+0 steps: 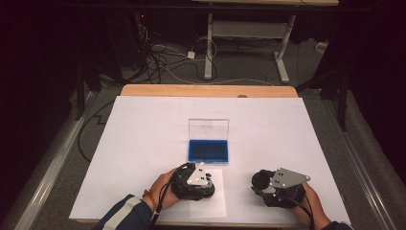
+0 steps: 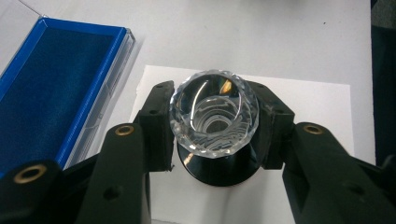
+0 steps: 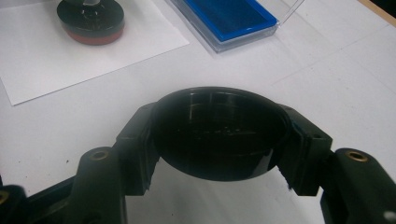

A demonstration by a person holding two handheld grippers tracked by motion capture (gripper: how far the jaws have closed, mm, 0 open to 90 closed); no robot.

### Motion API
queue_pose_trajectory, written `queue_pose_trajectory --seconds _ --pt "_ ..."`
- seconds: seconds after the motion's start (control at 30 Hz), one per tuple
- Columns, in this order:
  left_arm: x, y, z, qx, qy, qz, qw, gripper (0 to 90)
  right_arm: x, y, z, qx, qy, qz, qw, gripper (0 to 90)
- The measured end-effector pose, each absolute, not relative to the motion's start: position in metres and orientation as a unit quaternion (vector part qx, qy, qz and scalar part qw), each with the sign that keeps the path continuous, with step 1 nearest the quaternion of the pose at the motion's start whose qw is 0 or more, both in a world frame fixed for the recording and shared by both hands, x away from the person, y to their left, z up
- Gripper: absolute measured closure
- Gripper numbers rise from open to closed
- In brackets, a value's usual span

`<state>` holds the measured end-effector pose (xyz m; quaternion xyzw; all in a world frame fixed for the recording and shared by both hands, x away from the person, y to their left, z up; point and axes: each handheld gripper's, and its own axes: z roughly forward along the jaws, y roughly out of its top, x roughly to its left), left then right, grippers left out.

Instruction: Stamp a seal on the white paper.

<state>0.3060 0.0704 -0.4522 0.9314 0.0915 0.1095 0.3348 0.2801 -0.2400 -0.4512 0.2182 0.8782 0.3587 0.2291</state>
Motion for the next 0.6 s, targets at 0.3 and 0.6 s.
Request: queue_pose_trajectory --seconds 0.3,0.6 --pt "0.31 0.0688 -0.4525 0.93 0.096 0.103 0.34 54.5 0.2798 -0.2408 -0.4498 0.218 0.876 0.361 0.234 38.5" --pt "0.3097 0.0705 -0.4527 0.931 0.093 0.104 0.336 54.5 0.2793 -0.2405 -0.4499 0.217 0.876 0.361 0.234 38.6"
